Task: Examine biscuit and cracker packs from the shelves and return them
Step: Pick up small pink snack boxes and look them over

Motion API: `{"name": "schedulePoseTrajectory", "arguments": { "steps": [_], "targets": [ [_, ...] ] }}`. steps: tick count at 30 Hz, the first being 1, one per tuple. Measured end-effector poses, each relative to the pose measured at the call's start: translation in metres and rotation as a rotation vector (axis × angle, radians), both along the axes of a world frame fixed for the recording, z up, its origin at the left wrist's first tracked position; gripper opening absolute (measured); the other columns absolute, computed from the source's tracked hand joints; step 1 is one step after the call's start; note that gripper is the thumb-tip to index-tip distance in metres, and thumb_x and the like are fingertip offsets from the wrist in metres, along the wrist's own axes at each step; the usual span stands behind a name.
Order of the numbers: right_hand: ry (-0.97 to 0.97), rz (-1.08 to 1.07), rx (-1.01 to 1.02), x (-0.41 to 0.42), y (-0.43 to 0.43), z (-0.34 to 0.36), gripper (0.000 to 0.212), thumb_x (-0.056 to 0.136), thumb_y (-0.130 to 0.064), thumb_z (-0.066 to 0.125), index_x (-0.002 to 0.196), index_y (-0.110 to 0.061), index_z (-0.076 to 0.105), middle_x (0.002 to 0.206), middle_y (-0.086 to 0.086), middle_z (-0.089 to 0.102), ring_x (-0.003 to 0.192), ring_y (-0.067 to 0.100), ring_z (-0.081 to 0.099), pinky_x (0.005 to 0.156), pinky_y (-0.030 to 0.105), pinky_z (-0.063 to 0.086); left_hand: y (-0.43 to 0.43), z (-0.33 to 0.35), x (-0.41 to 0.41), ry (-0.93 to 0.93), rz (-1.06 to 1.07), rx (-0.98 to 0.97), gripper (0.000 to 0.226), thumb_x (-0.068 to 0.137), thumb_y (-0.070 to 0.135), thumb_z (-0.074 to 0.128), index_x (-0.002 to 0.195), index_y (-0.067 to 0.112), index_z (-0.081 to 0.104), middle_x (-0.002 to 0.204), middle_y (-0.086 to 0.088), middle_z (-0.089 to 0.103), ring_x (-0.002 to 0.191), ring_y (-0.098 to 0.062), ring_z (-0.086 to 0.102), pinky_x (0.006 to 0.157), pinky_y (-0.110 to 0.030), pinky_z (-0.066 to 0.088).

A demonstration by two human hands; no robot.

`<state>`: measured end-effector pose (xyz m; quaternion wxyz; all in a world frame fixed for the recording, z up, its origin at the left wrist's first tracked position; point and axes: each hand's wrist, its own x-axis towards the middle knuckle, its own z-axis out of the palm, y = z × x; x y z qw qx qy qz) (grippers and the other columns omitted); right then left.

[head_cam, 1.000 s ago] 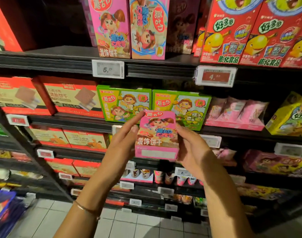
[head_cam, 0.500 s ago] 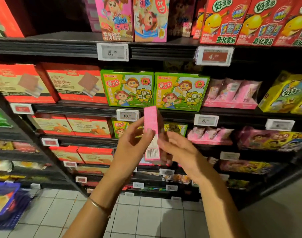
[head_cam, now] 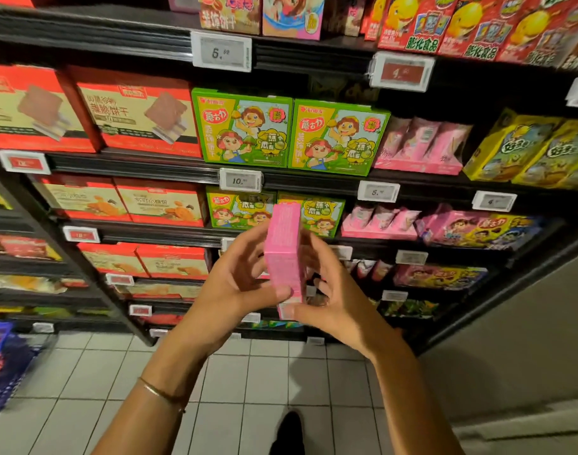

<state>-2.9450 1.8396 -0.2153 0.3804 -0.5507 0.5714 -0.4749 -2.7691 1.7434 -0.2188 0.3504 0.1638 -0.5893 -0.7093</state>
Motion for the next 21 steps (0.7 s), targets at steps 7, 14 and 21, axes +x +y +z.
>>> {"name": "schedulePoseTrajectory", "arguments": {
  "steps": [7,14,21],
  "targets": [
    [-0.475,-0.152,0.066,0.018,0.021,-0.002,0.049,0.094,-0.031,0.063,0.137,-0.008,0.058,0.135,0.017,0.066,0.127,0.038,0.063,0.102,0.058,0.053,0.027,-0.006,0.000,-0.042,0.211,0.107,0.056,0.093,0.033,0.064,0.147,0.025,0.051,0.126,0.001,0.074,0.112,-0.011,0.070,0.081,-0.019,0.056],
    [-0.814,-0.129,0.342,0.021,0.026,-0.005,0.066,0.100,-0.068,0.031,0.137,-0.026,0.066,0.136,0.018,0.067,0.119,0.043,0.068,0.079,0.038,0.061,0.030,-0.002,0.014,-0.004,0.205,0.184,0.034,0.094,0.017,0.072,0.125,0.010,0.062,0.124,-0.013,0.074,0.113,-0.031,0.072,0.091,-0.044,0.061],
    [-0.890,-0.177,0.288,0.017,0.026,0.000,0.068,0.096,-0.062,0.045,0.149,-0.019,0.053,0.141,0.016,0.064,0.129,0.040,0.062,0.098,0.055,0.051,0.035,0.008,0.016,-0.071,0.214,0.082,0.036,0.092,0.021,0.078,0.126,0.029,0.068,0.119,-0.003,0.077,0.105,-0.016,0.074,0.075,-0.023,0.059]
  ]
}}
